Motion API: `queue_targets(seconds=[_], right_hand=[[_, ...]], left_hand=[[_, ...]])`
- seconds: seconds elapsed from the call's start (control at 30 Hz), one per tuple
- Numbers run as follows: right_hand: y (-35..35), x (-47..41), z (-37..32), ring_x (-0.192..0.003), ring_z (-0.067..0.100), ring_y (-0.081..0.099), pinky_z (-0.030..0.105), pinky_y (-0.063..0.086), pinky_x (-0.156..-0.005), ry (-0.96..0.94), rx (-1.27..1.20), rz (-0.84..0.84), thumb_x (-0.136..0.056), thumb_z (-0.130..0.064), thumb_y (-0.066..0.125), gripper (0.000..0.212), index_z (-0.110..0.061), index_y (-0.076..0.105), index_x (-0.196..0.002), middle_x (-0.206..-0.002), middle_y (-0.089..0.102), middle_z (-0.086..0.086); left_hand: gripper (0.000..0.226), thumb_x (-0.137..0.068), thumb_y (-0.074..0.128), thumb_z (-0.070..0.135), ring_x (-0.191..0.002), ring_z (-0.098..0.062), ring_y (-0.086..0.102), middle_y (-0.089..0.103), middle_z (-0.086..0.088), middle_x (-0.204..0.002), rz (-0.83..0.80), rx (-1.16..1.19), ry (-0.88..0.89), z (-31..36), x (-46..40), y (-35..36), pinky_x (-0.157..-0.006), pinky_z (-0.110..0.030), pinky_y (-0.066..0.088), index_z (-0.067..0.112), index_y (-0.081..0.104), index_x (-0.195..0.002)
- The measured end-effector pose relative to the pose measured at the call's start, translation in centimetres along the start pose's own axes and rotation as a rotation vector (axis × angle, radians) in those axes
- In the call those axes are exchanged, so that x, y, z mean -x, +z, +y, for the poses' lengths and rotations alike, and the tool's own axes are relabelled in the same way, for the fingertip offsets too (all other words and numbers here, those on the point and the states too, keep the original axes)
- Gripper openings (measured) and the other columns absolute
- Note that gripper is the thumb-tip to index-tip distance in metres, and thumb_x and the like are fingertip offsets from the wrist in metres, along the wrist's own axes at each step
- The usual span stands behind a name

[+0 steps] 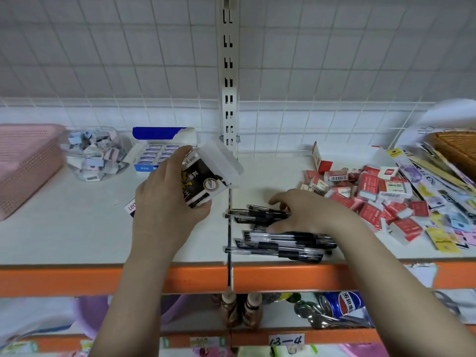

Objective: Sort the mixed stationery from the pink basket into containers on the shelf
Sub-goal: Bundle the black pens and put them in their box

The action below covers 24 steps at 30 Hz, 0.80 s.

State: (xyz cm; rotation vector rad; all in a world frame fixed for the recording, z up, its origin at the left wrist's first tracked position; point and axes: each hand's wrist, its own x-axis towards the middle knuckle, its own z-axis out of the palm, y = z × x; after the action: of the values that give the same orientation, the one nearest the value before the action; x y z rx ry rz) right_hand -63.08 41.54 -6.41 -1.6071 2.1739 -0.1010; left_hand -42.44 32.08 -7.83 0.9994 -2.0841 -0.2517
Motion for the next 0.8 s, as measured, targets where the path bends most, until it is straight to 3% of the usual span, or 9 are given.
queue_targets(seconds=[0.17,0.27,0.33,0.47,0.57,0.7,0.8], right_hand=[[0.3,-1.0,0.3,-0.111,0.018,0.051,0.026,0.040,-0.086,0.006,-0.062,-0.048,-0.082,-0.042,0.069,0.061,-0.016,0.046,-0.131,-0.126,0.053,0.001],[0.4,-1.5,0.5,-0.095,0.017,0.052,0.024,0.040,-0.071,-0.019,-0.074,-0.079,-0.083,-0.044,0.067,0.044,-0.016,0.052,-0.112,-0.100,0.056,-0.004],[0.6,-1.7,0.6,-0.088,0.015,0.051,0.021,0.036,-0.062,-0.040,-0.090,-0.052,-0.085,-0.045,0.064,0.033,-0.019,0.050,-0.101,-0.086,0.052,-0.009],[1.0,-2.0,0.9,-0.076,0.007,0.049,0.019,0.033,-0.059,-0.095,-0.141,0.042,-0.089,-0.045,0.058,0.021,-0.028,0.046,-0.087,-0.079,0.048,-0.014],[1.0,-1.9,1.1,-0.067,0.001,0.042,0.016,0.029,-0.054,-0.126,-0.145,0.108,-0.092,-0.041,0.055,0.029,-0.034,0.035,-0.072,-0.072,0.042,-0.017],[0.8,-2.3,1.6,-0.067,0.013,0.051,0.022,0.034,-0.054,-0.162,-0.188,0.350,-0.093,-0.035,0.056,0.017,-0.021,0.047,-0.087,-0.072,0.052,-0.007],[-0.1,-2.2,1.4,-0.061,0.009,0.060,0.020,0.046,-0.058,-0.205,-0.459,0.586,-0.095,-0.027,0.053,0.010,-0.022,0.053,-0.103,-0.076,0.063,-0.003]], left_hand=[[0.086,-0.062,0.081,0.018,-0.107,-0.031,0.055,0.059,-0.005,-0.118,-0.002,0.018,0.010,0.0,-0.1,0.2,-0.087,-0.053,0.046,0.019,0.041,-0.138],[0.087,-0.060,0.082,0.017,-0.108,-0.032,0.055,0.059,-0.005,-0.119,-0.002,0.015,0.023,-0.1,-0.1,0.3,-0.087,-0.052,0.046,0.019,0.041,-0.137],[0.087,-0.060,0.082,0.017,-0.106,-0.032,0.056,0.060,-0.005,-0.118,-0.001,0.016,0.026,0.0,0.0,0.2,-0.086,-0.052,0.047,0.019,0.042,-0.137],[0.087,-0.061,0.082,0.019,-0.108,-0.030,0.055,0.059,-0.004,-0.118,0.000,0.015,0.001,0.0,0.0,0.0,-0.086,-0.051,0.046,0.021,0.041,-0.137],[0.085,-0.062,0.081,0.021,-0.109,-0.029,0.054,0.057,-0.002,-0.119,-0.001,0.026,-0.009,-0.1,0.1,-0.1,-0.087,-0.052,0.046,0.022,0.039,-0.137],[0.085,-0.064,0.080,0.021,-0.112,-0.026,0.052,0.055,-0.001,-0.124,-0.004,0.048,-0.029,-0.1,0.1,-0.4,-0.090,-0.051,0.045,0.023,0.038,-0.137],[0.085,-0.064,0.081,0.020,-0.112,-0.026,0.052,0.055,-0.001,-0.125,0.003,0.056,-0.024,-0.1,0.1,-0.5,-0.090,-0.051,0.045,0.022,0.038,-0.137]])
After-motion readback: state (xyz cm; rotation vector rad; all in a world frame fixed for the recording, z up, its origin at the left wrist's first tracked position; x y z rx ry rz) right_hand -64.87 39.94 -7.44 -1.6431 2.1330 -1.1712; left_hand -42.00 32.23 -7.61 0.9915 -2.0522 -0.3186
